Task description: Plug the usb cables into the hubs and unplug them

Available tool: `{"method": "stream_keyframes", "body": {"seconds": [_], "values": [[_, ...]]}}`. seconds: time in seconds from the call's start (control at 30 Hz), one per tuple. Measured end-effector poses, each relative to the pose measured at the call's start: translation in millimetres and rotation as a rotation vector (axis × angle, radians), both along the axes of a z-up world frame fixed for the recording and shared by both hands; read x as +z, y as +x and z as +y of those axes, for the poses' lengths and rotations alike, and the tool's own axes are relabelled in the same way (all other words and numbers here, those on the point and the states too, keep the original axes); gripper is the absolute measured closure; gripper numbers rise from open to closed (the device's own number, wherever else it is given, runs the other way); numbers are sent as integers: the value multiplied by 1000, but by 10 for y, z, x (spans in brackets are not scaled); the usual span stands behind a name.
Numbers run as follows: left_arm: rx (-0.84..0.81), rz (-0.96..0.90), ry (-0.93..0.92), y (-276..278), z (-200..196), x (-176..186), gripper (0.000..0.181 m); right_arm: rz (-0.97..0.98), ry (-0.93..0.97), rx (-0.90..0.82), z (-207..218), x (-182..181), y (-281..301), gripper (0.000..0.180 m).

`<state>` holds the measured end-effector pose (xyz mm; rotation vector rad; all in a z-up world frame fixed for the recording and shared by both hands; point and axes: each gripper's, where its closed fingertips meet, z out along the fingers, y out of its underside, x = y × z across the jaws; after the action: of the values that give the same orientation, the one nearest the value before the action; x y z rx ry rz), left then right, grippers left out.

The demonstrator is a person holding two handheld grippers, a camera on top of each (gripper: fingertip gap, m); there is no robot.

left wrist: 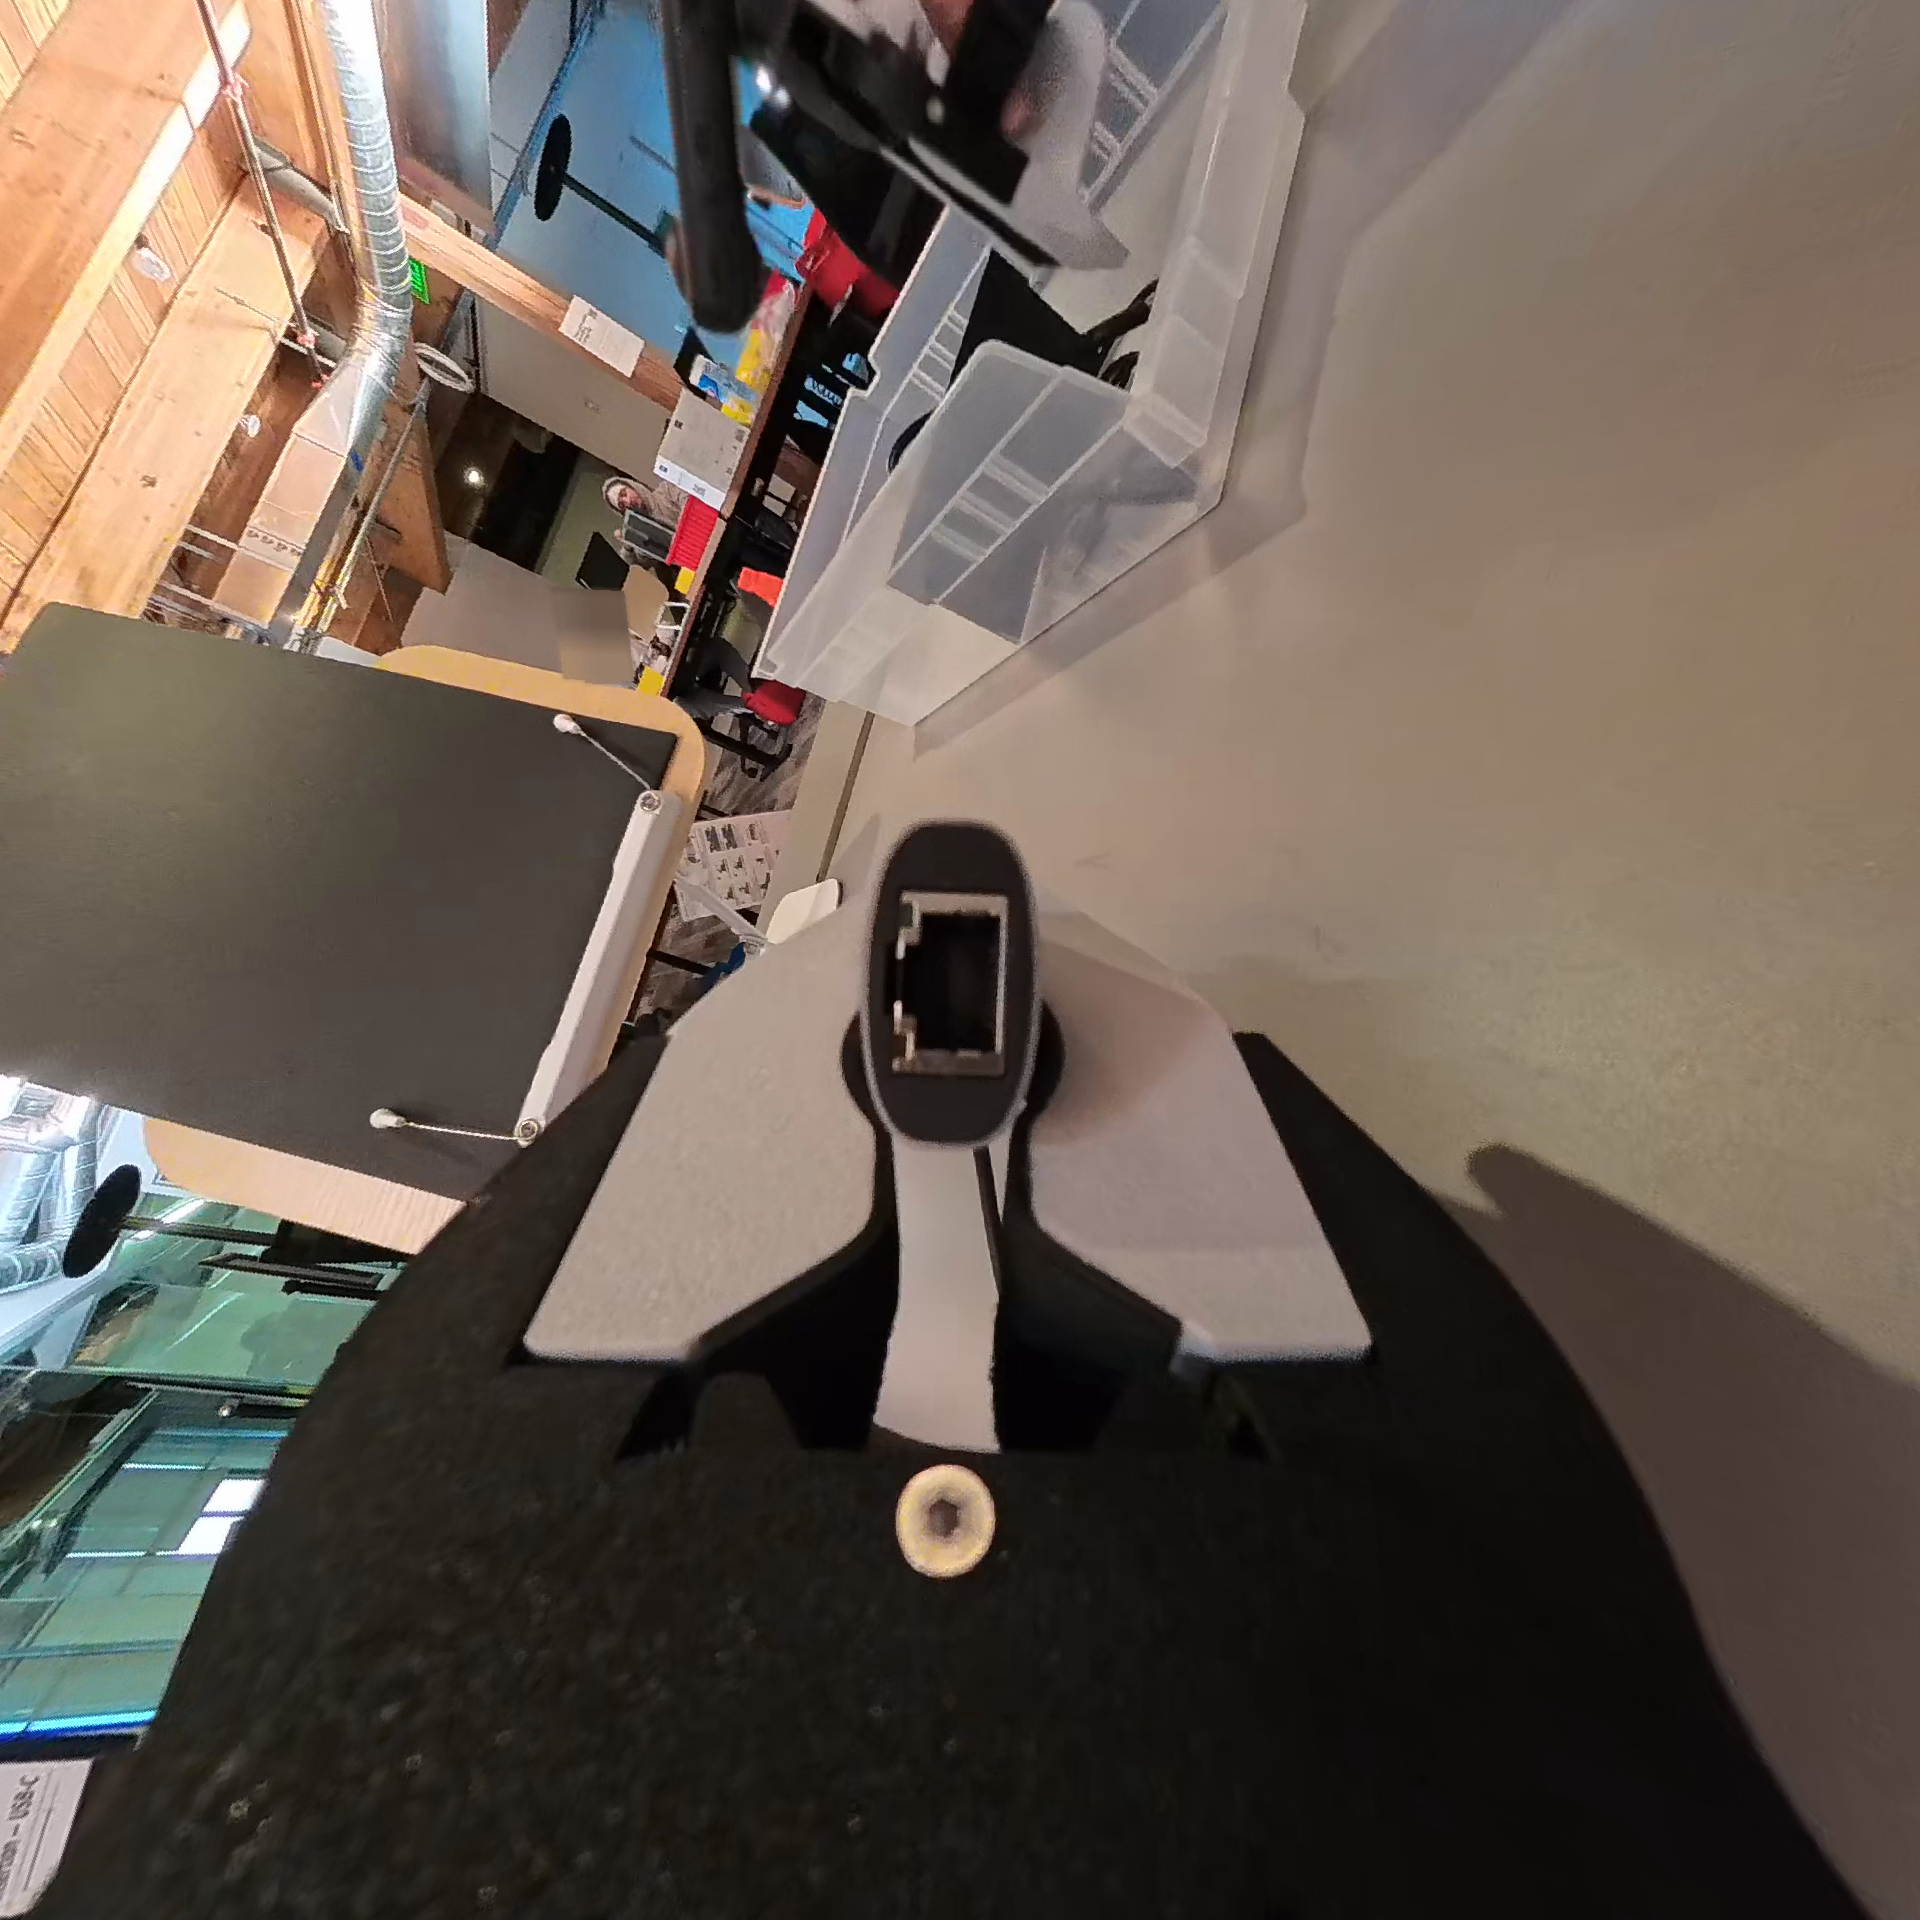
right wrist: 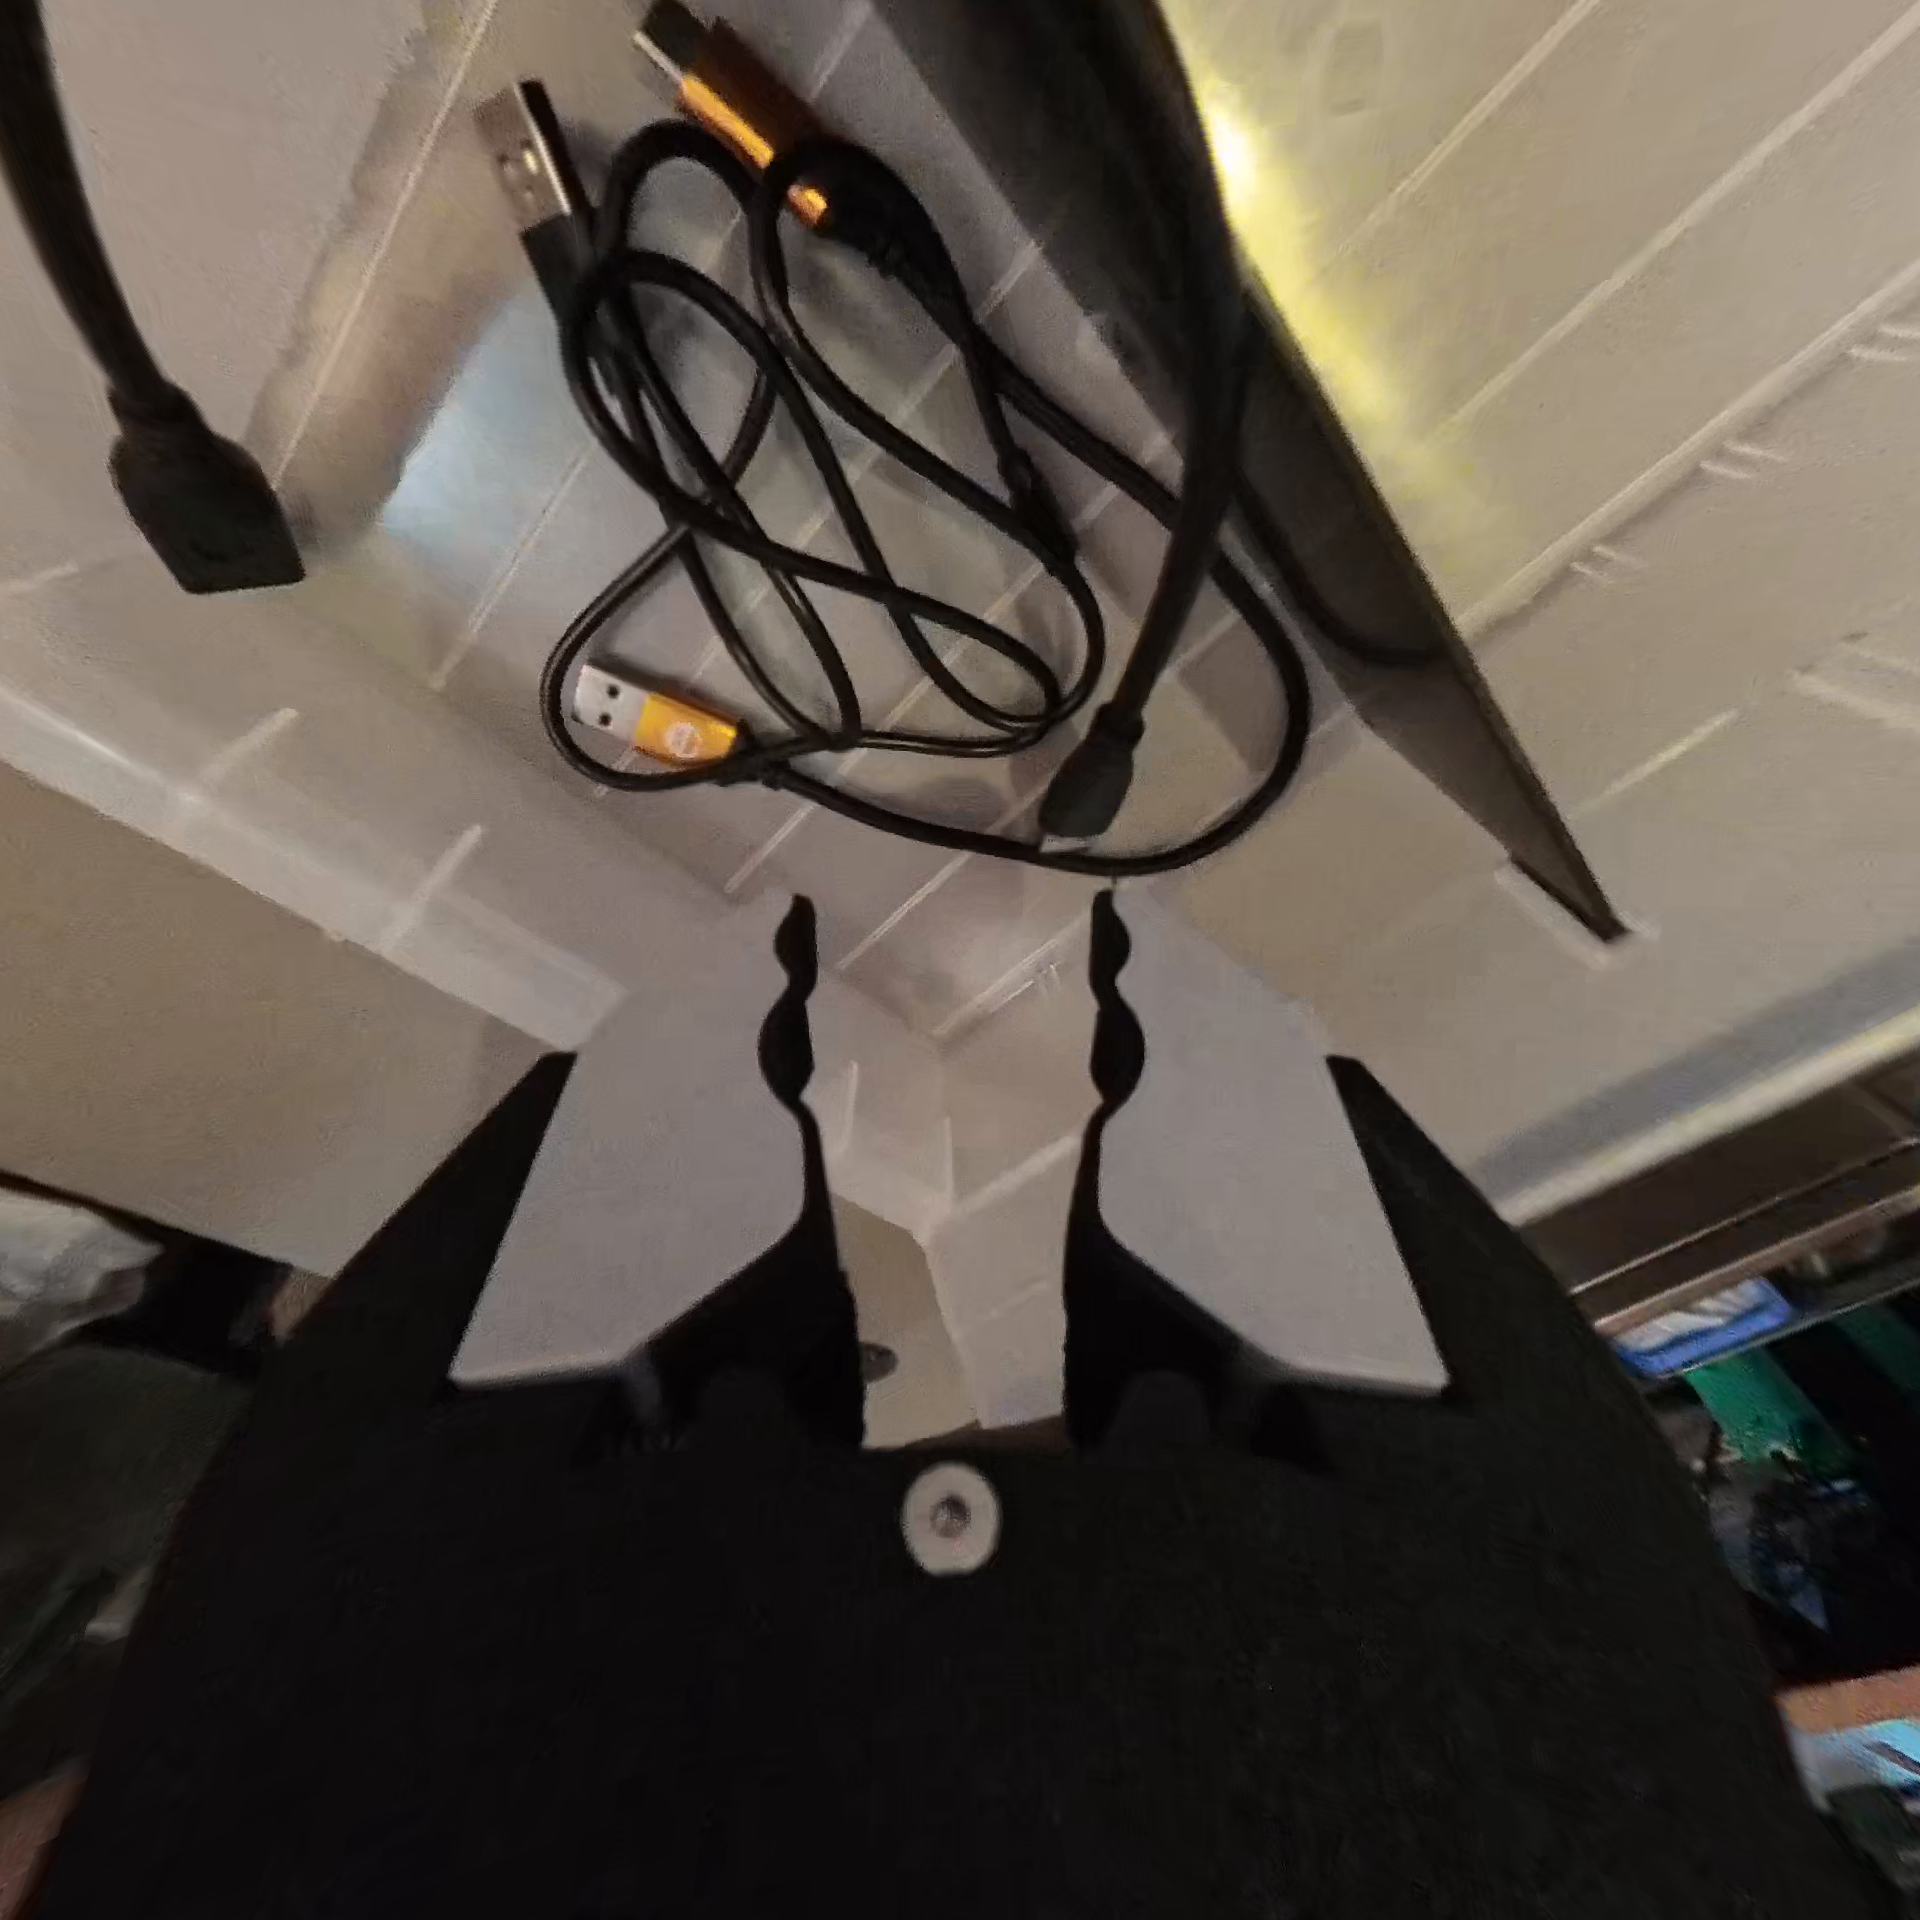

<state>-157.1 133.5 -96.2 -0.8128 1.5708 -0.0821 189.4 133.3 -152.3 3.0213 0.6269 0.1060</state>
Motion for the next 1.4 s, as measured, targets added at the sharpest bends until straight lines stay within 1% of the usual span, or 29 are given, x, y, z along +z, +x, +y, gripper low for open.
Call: {"method": "stream_keyframes", "body": {"seconds": [0.1, 0.17, 0.2, 0.23, 0.27, 0.3, 0.33, 0.37, 0.47, 0.57, 0.63, 0.7, 0.73, 0.77, 0.8, 0.83, 0.87, 0.9, 0.93, 0.97, 1.0, 1.07, 1.1, 1.17, 1.2, 1.23, 1.3, 1.37, 1.4], "values": [[1, -9, -10, 5, 1, 10, 164, -49, 151, -12, 48, 278, 56, 133], [0, -42, -26, -4, 3, 64, 164, -31, 336, -7, 162, 523, -130, 136], [-1, -59, -29, -10, 6, 99, 164, 37, 449, 22, 212, 660, -387, 136], [2, -81, -35, -19, 12, 140, 164, 147, 575, 74, 251, 812, -748, 135], [1, -106, -53, -27, 13, 181, 164, 300, 695, 139, 252, 956, -1194, 135], [-5, -130, -88, -33, 10, 216, 164, 479, 771, 212, 174, 1053, -1662, 135], [-16, -162, -142, -37, 2, 255, 164, 630, 790, 303, 20, 1076, -2084, 134], [-38, -192, -218, -37, -13, 290, 164, 710, 810, 375, -96, 1044, -2405, 132], [-156, -294, -533, -48, -93, 418, 165, 793, 876, 509, -246, 807, -3031, 129], [-320, -328, -830, -71, -218, 509, 164, 892, 933, 538, -240, 769, -3346, 131], [-395, -384, -943, -103, -258, 605, 164, 953, 921, 573, -258, 773, -3511, 132], [-454, -400, -1022, -113, -308, 659, 164, 950, 906, 600, -252, 726, -3603, 137], [-481, -396, -1047, -113, -344, 665, 164, 964, 931, 600, -237, 750, -3634, 142], [-487, -403, -1055, -112, -352, 669, 164, 1002, 934, 621, -275, 777, -3672, 160], [-493, -408, -1059, -118, -353, 672, 164, 1004, 935, 626, -285, 778, -3680, 160], [-489, -409, -1066, -120, -340, 664, 163, 998, 934, 629, -286, 782, -3672, 160], [-461, -423, -1065, -122, -293, 651, 158, 981, 934, 639, -289, 791, -3640, 161], [-430, -443, -1058, -133, -237, 643, 149, 951, 945, 640, -262, 822, -3562, 161], [-402, -450, -1057, -144, -187, 627, 142, 924, 966, 635, -223, 899, -3444, 161], [-374, -453, -1055, -154, -138, 616, 140, 901, 1007, 618, -163, 1034, -3277, 162], [-347, -467, -1050, -162, -84, 620, 141, 895, 1065, 588, -128, 1238, -3069, 162], [-322, -482, -1048, -176, -21, 628, 147, 898, 1222, 510, 1, 1774, -2591, 162], [-310, -477, -1051, -174, -3, 613, 149, 863, 1299, 468, 84, 2030, -2304, 162], [-292, -471, -1044, -172, 19, 579, 150, 695, 1440, 413, 288, 2435, -1708, 162], [-288, -470, -1040, -169, 22, 566, 151, 600, 1465, 385, 429, 2530, -1416, 162], [-284, -460, -1039, -160, 23, 547, 151, 540, 1447, 357, 570, 2553, -1159, 162], [-281, -428, -1042, -136, 4, 495, 152, 445, 1341, 308, 894, 2365, -701, 162], [-275, -410, -1029, -125, -13, 461, 152, 430, 1179, 240, 1153, 1967, -346, 162], [-271, -402, -1020, -123, -20, 450, 153, 461, 1091, 201, 1238, 1734, -223, 162]]}}
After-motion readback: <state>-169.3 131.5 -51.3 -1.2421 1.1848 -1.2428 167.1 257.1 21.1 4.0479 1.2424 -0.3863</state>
